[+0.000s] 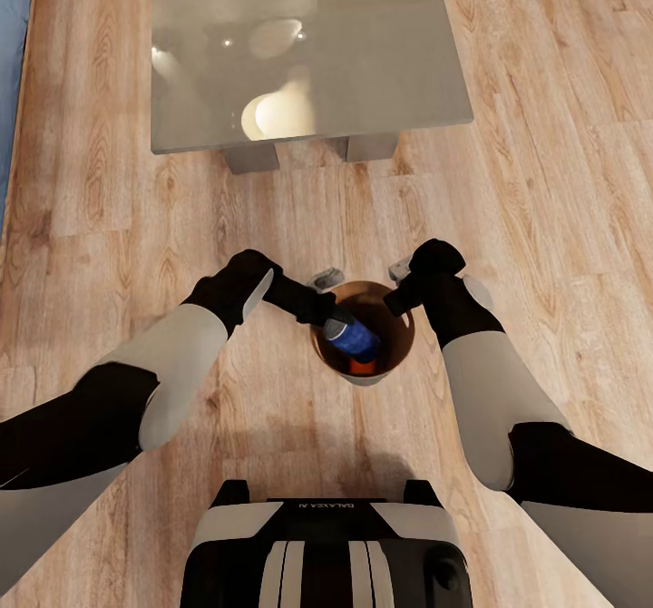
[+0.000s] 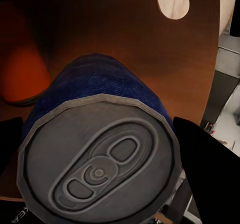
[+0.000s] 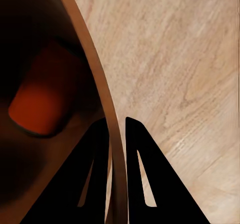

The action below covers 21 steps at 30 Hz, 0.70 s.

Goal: Put the three can of soda from the living room inside the tash can in the kitchen.

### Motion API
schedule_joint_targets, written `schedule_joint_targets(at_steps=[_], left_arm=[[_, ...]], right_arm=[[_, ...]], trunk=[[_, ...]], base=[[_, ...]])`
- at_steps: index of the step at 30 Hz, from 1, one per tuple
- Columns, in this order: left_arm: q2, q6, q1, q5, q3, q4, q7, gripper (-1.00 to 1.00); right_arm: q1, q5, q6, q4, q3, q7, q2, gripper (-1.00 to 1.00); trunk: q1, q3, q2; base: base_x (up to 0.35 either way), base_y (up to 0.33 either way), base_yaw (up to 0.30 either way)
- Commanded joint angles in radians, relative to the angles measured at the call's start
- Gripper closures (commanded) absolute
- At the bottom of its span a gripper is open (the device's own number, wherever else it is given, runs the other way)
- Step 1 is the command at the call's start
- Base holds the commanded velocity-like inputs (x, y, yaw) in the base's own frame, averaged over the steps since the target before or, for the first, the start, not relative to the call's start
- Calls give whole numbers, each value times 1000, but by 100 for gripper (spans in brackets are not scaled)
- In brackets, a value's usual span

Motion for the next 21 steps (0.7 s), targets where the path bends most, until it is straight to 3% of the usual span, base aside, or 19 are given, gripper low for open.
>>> schedule_joint_targets(at_steps=[1,10,21], left_arm=[[0,0,1,-36,-8,-3,6,100],[0,0,1,-35,-8,-95,-62,100],[0,0,2,-34,-8,-119,-90,100]], right_arm=[[0,-58,30,-68,-1,19,0,100],[0,-59,30,-68,-1,19,0,100],[0,-58,30,-67,0,19,0,100]], trunk=[[0,0,0],[0,0,0],[0,0,0]], base=[[0,0,0],[0,0,0],[0,0,0]])
